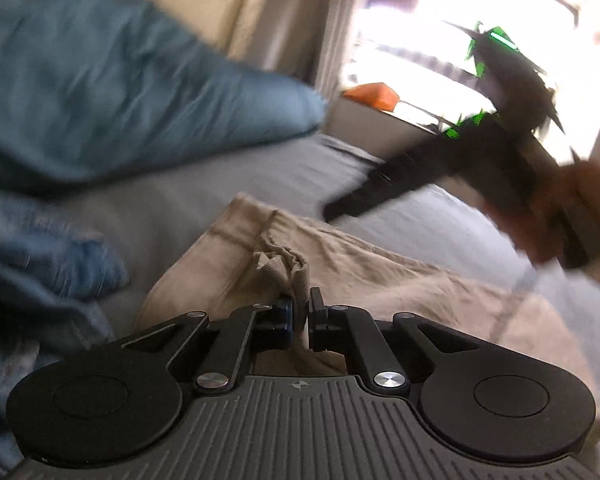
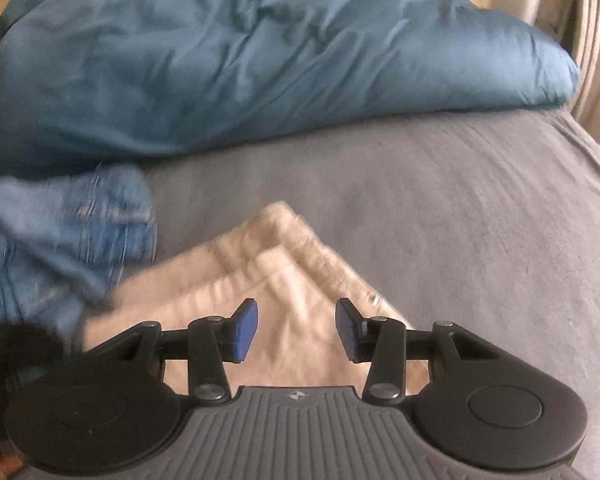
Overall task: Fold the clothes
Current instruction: 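Hold the trousers fold with the left tool while the right tool grasps it too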
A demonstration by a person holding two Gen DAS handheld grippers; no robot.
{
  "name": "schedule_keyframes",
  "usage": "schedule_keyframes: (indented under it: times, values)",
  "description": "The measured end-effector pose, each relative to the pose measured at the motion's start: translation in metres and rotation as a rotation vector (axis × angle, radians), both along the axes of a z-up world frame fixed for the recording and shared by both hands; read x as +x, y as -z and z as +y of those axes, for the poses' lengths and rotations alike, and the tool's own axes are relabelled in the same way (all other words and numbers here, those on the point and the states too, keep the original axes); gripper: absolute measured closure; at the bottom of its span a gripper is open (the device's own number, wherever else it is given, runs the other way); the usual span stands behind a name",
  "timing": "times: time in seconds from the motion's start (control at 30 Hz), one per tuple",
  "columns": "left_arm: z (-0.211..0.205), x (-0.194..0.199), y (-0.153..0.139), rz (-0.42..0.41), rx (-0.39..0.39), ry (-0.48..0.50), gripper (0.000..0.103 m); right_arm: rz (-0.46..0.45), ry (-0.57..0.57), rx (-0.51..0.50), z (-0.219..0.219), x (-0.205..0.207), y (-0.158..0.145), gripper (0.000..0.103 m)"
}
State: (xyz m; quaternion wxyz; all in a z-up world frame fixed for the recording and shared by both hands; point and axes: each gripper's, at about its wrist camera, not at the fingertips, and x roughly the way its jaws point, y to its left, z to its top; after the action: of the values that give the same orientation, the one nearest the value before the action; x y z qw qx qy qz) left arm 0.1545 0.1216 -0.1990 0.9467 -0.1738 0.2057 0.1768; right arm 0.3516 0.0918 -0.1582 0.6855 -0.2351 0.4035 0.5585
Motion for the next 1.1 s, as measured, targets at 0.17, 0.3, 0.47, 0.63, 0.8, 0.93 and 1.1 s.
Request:
schedule_keyframes:
  times: [0.17, 0.3, 0.47, 0.63, 0.8, 0.93, 1.1]
  values:
    - [-0.019, 0.007, -0.004, -0.01, 0.138, 0.073, 0.099, 0.308, 0.152, -0.068, 0.021, 0.027, 0.0, 0.054]
    - [-0.025, 0.009, -0.004, -0.011, 0.196, 0.1, 0.099, 0.419, 0.206, -0.179, 0.042, 0.029, 0.004, 0.043]
    - [-0.034, 0.009, -0.006, -0.011, 0.241, 0.128, 0.099, 0.365, 0.172, -0.34, 0.064, 0.014, 0.01, 0.043]
    - [-0.044, 0.01, -0.006, -0.026, 0.278, 0.148, 0.099, 0.297, 0.182, -0.467, 0.065, 0.002, 0.022, 0.063]
    - [-0.017, 0.002, -0.011, -0.053, 0.117, 0.052, 0.099, 0.277, 0.244, -0.408, 0.053, 0.0, 0.01, 0.095]
    - [0.027, -0.008, -0.011, -0.083, -0.153, -0.048, 0.099, 0.291, 0.278, -0.375, 0.056, -0.002, 0.008, 0.095]
    - [0.045, -0.013, -0.008, -0.08, -0.264, -0.12, 0.099, 0.293, 0.285, -0.367, 0.076, -0.002, 0.011, 0.095]
